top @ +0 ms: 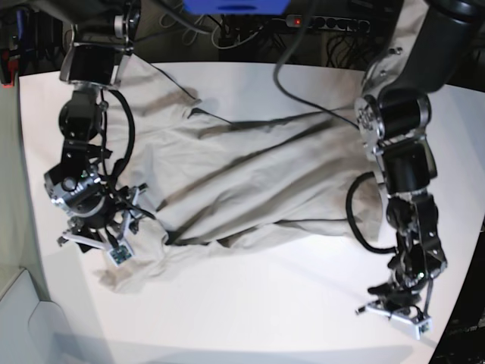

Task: Layout the t-shirt on the table in an organized manner, then fold the t-shirt properly
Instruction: 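Release the shirt with the left gripper and move it onto the shirt body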

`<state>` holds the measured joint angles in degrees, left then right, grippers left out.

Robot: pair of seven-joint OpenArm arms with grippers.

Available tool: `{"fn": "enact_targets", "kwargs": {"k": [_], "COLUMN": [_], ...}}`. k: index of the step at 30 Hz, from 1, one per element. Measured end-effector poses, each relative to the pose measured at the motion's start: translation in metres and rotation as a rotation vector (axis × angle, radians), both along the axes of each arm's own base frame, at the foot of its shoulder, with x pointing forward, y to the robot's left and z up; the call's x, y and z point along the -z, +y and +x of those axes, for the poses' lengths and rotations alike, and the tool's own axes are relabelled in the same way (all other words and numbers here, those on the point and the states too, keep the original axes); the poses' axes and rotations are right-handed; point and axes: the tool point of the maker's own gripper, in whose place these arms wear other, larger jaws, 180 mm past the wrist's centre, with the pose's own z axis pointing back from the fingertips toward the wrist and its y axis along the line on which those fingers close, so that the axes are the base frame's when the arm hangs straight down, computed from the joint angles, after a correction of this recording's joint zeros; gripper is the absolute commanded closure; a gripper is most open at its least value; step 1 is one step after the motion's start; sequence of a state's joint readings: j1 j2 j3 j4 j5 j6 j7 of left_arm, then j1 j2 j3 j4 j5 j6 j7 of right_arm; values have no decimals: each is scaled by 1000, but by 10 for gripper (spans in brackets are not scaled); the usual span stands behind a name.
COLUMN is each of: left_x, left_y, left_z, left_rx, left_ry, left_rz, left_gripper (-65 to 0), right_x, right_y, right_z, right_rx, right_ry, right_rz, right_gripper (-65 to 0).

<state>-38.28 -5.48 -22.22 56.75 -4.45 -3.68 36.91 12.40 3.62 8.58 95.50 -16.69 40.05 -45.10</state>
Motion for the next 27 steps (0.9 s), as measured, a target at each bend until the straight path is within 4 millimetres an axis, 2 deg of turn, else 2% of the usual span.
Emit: {"fn": "enact_targets", "kwargs": {"k": [2,6,8,10,12,16,19,24,27], "left_x": [15,18,40,74,95,115,151,162,162], "left_y": [-10,-50,-55,-53,-48,-49,-53,-46,-29], "left_z": [-19,-44,-64,-90,-109,-126,-141,-128,-132], "left_rx": [72,254,274,280,277,281,284,268,261], "left_ry": [64,61,140,274,372,403,458,409,405], "left_rz": [54,137,132,118,113,99,71,37,41], "left_gripper": [-2,-2,-1,-1,-1,-1,-1,-1,-1], "right_x": [3,3,4,3,3,3,4,6,9], "right_y": [0,4,10,11,9,7,-6,-9,-11], "right_z": [-1,0,-1,0,0,0,-3,-4,-9], "right_rx": [2,6,-2,-5,0,8,56,85,90], "right_ry": [7,7,10,5,5,4,7,6,12], "right_rz": [0,13,25,30,24,28,41,70,67], "right_gripper": [-361,-361,-361,-361,-361,-361,-361,-361,-361]}}
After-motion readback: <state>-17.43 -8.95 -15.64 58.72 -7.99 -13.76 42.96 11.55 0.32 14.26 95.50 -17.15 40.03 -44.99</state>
